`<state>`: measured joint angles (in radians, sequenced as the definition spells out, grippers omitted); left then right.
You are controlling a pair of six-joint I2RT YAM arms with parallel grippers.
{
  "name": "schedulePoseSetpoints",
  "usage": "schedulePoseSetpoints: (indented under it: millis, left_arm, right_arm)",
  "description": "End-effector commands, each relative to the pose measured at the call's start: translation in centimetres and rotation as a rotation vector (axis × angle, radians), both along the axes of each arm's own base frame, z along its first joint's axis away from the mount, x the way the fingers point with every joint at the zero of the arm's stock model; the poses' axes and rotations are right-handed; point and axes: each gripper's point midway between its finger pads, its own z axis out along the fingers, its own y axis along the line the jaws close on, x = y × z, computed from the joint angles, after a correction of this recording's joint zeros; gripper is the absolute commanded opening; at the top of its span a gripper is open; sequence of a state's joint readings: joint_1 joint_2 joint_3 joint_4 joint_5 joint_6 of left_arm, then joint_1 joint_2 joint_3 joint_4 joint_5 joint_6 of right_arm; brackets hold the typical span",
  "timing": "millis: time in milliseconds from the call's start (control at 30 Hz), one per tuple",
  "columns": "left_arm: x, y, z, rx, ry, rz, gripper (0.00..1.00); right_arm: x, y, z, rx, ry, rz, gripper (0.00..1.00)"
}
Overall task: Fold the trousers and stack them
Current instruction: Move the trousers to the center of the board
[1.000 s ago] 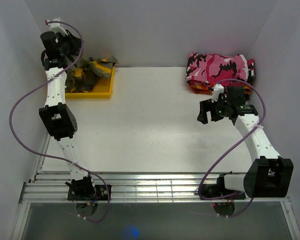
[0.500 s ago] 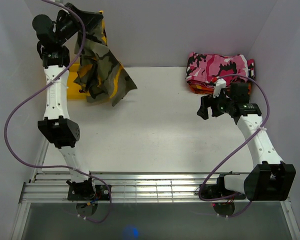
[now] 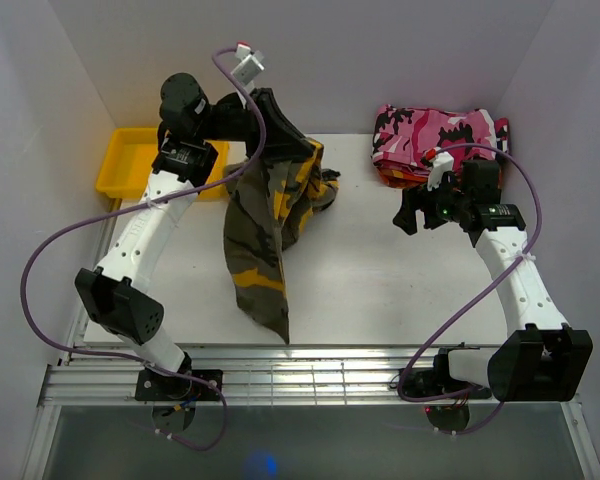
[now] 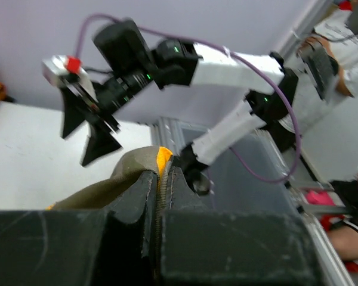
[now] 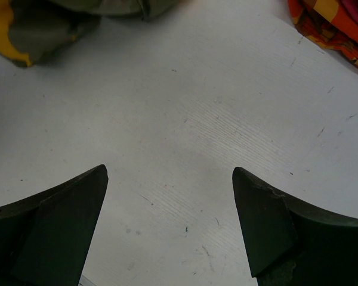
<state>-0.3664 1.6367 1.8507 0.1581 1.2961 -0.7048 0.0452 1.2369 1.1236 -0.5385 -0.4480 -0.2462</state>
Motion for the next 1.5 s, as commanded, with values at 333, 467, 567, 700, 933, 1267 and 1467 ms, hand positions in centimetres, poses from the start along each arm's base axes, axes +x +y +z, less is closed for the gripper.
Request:
schedulePoseSetpoints:
  millis: [333, 467, 567, 700, 933, 1267, 1467]
  left_arm:
    - [8.3, -1.2, -16.7, 0.295, 0.038, 0.351, 0.0]
    - [9.6, 0.8, -21.5, 0.404, 0.11, 0.347, 0.0]
    - [8.2, 2.2, -25.1, 0.518, -0.001, 0.262, 0.0]
    - [3.4, 5.6, -31.5, 0.709, 0.039, 0.155, 0.21]
    - [4.5, 13.0, -30.0, 0.624, 0.185, 0.453, 0.98]
    - [1.4, 18.2, -38.3, 0.774, 0.398, 0.54, 0.98]
    - [1.5, 18.5, -39.8, 0.733, 0.472, 0.505, 0.98]
  right_arm:
    - [0.6, 0.8, 1.0, 0.045, -0.026, 0.036, 0.9]
    - [0.4, 1.2, 0.4, 0.05, -0.004, 0.069, 0.91]
    - [0.9, 1.1, -0.6, 0.029, 0.028, 0.076, 0.93]
    - [2.4, 1.2, -2.6, -0.006, 0.087, 0.09, 0.95]
    - [6.9, 4.4, -4.0, -0.067, 0.128, 0.136, 0.95]
    - [12.6, 11.7, -7.5, -0.221, 0.184, 0.262, 0.92]
    - [12.8, 17.3, -10.2, -0.304, 0.176, 0.357, 0.9]
